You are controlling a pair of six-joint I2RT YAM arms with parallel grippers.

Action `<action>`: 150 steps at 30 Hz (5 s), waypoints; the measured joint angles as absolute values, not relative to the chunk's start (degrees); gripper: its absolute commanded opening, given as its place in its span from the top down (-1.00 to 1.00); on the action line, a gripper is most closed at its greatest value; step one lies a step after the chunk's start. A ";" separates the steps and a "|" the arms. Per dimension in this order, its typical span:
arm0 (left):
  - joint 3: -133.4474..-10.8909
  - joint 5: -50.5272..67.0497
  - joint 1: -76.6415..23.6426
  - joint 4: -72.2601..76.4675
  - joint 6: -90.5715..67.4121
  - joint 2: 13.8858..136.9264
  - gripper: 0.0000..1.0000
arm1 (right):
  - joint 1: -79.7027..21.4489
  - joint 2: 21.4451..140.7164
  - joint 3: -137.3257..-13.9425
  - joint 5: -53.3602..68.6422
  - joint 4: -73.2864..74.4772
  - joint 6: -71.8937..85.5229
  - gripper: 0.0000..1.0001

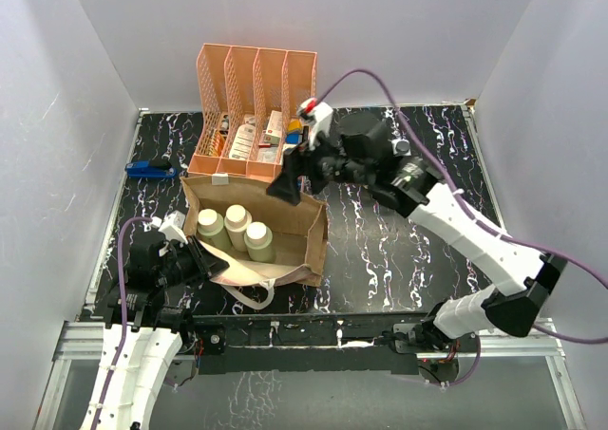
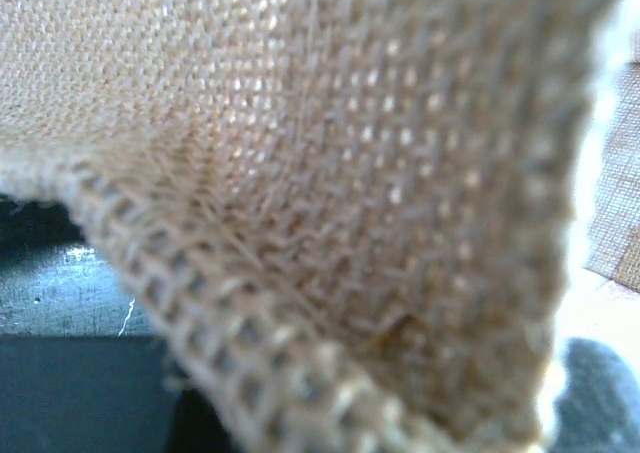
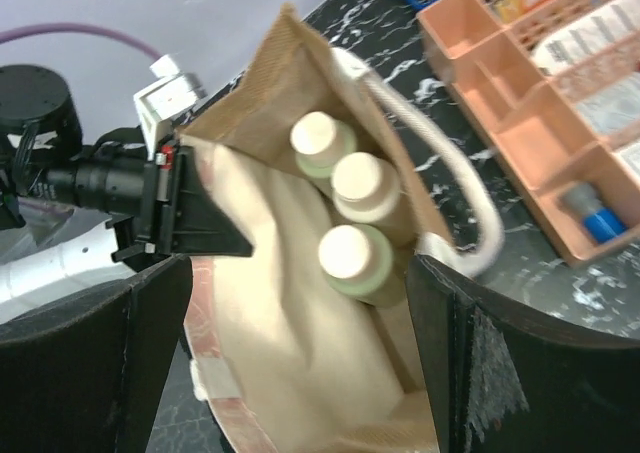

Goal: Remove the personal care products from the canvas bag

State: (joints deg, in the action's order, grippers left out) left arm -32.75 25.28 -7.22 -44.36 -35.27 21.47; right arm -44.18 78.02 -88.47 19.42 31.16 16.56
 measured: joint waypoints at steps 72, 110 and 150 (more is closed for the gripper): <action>-31.86 26.17 -6.39 -43.77 -35.20 19.44 1.00 | -52.75 87.07 -71.83 8.69 19.49 32.86 0.66; -31.86 26.17 -6.39 -43.92 -35.42 19.44 1.00 | -32.62 56.93 -62.17 -20.40 32.01 24.40 0.85; -31.81 26.13 -6.39 -43.97 -35.57 18.98 1.00 | 7.29 95.64 -67.83 7.18 21.17 14.46 0.45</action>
State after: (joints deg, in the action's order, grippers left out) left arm -31.81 26.13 -6.39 -43.97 -35.57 18.98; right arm 7.29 95.64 -67.83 7.18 21.17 14.46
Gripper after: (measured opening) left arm 0.127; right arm 0.720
